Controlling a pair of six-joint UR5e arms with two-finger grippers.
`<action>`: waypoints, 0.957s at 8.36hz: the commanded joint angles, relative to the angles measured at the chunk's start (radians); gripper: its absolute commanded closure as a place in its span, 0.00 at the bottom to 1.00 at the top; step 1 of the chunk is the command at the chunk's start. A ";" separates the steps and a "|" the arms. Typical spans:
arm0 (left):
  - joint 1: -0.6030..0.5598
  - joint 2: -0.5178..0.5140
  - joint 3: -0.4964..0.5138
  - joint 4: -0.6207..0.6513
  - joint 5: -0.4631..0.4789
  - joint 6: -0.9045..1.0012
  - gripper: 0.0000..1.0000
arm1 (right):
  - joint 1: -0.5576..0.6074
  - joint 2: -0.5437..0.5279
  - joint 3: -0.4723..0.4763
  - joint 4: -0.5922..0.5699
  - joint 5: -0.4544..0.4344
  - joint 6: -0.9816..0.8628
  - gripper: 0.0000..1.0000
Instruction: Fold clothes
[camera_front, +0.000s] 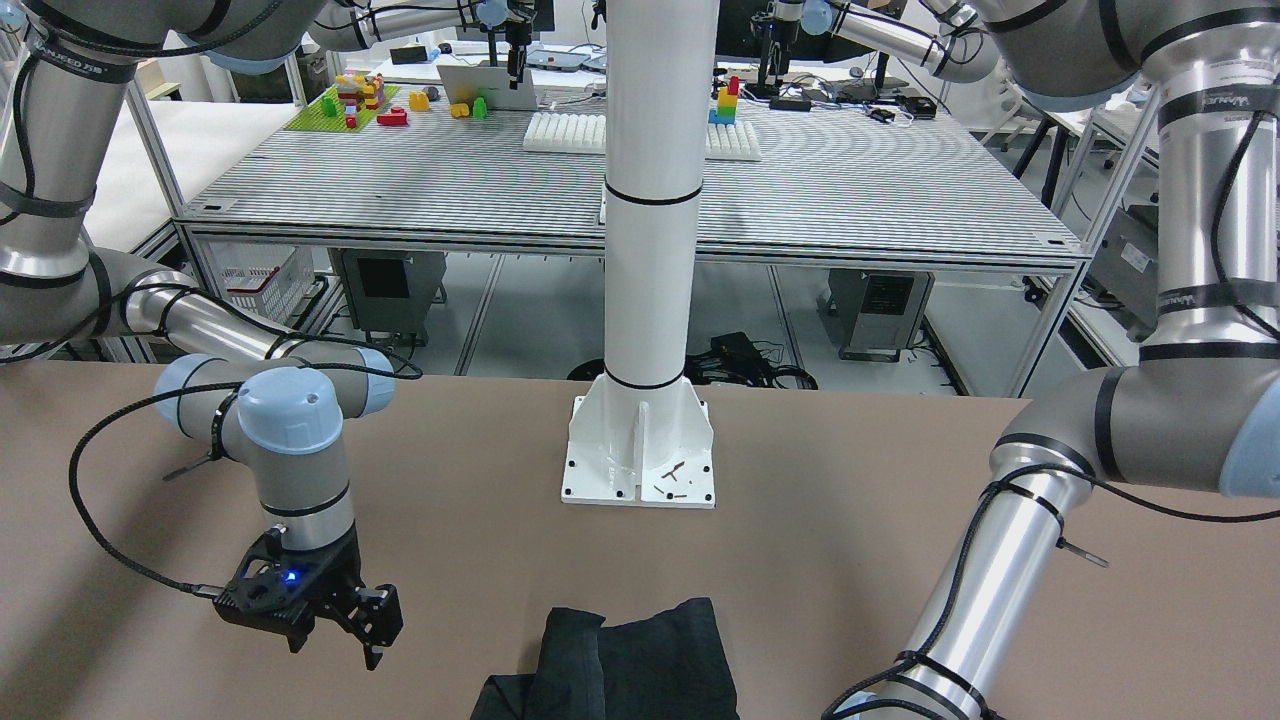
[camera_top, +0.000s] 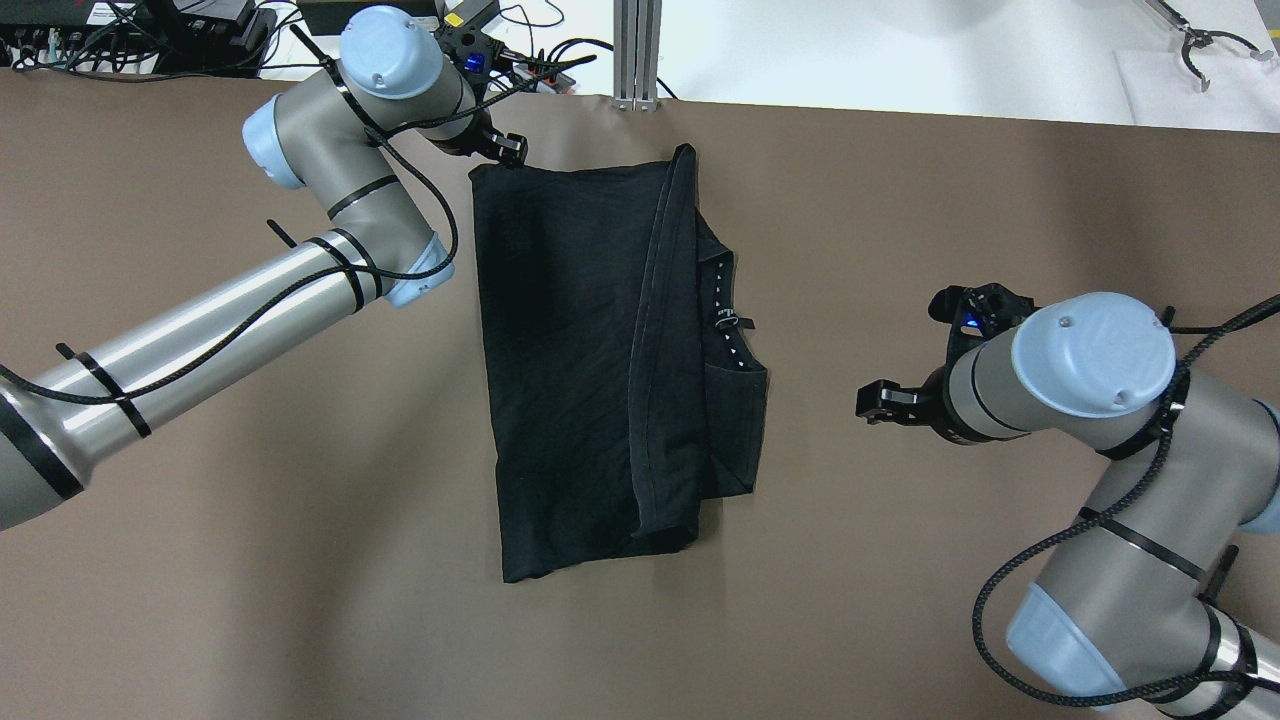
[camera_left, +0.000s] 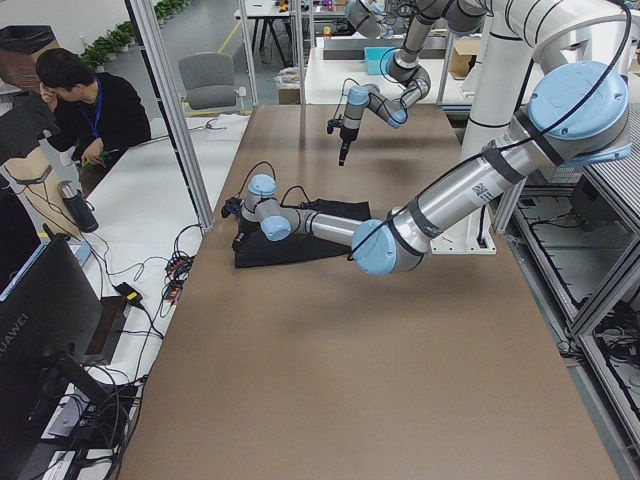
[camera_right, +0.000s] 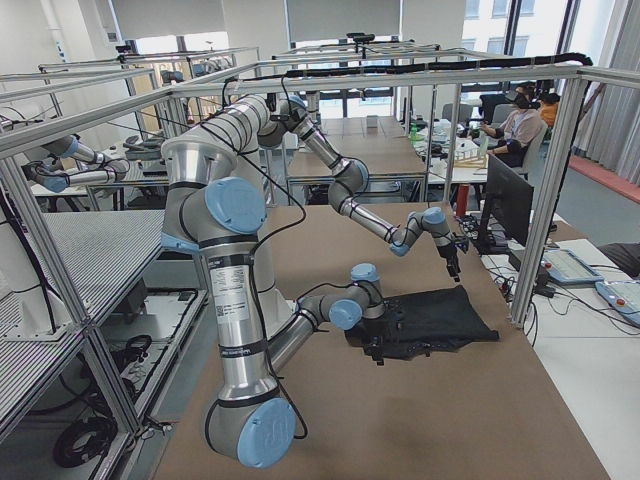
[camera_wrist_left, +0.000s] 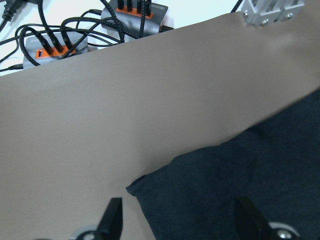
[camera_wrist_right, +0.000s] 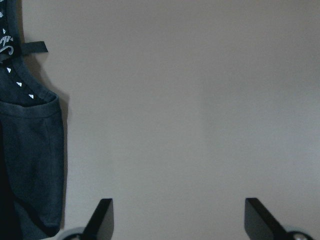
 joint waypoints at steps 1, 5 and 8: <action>-0.016 0.098 -0.132 0.000 -0.043 -0.001 0.05 | -0.028 0.048 -0.052 0.015 -0.003 0.218 0.09; -0.013 0.120 -0.162 0.000 -0.043 -0.007 0.05 | -0.151 0.060 -0.173 0.311 -0.143 0.645 0.11; -0.013 0.120 -0.162 0.000 -0.043 -0.010 0.05 | -0.211 0.113 -0.239 0.314 -0.240 0.739 0.13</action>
